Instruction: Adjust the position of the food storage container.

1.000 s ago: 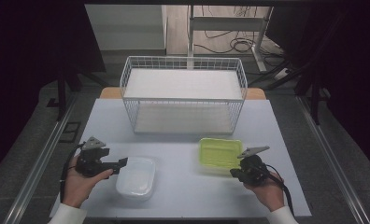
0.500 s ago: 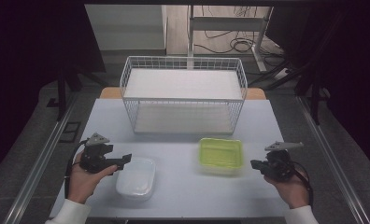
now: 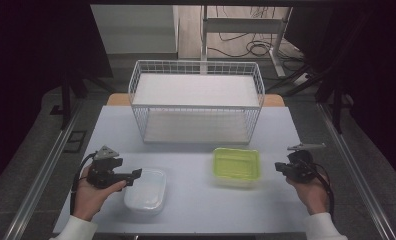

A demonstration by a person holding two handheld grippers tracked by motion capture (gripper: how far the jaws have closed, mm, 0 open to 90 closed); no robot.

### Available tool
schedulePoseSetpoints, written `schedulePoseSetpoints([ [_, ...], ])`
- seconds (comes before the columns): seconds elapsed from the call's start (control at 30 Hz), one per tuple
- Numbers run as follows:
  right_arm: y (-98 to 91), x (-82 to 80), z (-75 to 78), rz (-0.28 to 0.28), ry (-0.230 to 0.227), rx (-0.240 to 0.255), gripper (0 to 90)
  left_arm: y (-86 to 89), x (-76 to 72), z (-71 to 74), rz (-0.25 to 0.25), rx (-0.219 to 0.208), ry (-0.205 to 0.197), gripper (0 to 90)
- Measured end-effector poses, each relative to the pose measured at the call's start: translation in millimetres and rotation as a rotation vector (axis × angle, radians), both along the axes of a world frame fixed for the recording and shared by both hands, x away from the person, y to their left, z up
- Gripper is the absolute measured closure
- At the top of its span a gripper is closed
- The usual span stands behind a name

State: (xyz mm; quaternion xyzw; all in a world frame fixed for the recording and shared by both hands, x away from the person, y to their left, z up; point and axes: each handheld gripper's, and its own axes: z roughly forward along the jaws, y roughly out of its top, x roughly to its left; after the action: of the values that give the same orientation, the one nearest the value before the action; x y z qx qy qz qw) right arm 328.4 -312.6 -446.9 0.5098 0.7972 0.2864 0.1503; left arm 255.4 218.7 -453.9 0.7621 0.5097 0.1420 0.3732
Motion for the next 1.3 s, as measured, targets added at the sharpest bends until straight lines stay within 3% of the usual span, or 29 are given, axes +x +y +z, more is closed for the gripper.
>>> schedulePoseSetpoints([
  [0.17, 2.9, 9.3, -5.2, -0.039, 0.016, -0.01, 89.1, -1.7, -1.0, 2.2, -0.004, 0.005, -0.014, 19.3],
  [0.33, 8.0, 9.5, -5.8, -0.048, 0.003, -0.008, 89.1, -1.8, -1.4, 3.8, -0.001, 0.0, -0.013, 19.3],
  [0.6, 25.4, 25.8, -21.9, -0.025, 0.068, -0.04, 89.2, 2.2, 3.0, -0.9, -0.002, 0.001, 0.004, 19.2],
  [0.73, 37.8, 30.3, -28.0, -0.007, 0.077, -0.061, 89.2, 7.6, 2.5, -0.3, 0.021, -0.008, 0.004, 19.2],
  [0.87, 48.1, 32.0, -29.7, 0.007, 0.075, -0.076, 89.2, 9.7, -0.9, 3.2, 0.028, -0.017, -0.006, 19.1],
  [1.1, 68.8, 31.1, -27.3, 0.032, 0.055, -0.064, 89.2, 10.2, -2.2, 3.6, 0.03, -0.017, -0.007, 19.1],
  [1.3, 82.1, 34.4, -33.2, 0.038, 0.063, -0.046, 89.2, 12.4, 0.0, 1.9, 0.035, -0.018, -0.001, 19.0],
])
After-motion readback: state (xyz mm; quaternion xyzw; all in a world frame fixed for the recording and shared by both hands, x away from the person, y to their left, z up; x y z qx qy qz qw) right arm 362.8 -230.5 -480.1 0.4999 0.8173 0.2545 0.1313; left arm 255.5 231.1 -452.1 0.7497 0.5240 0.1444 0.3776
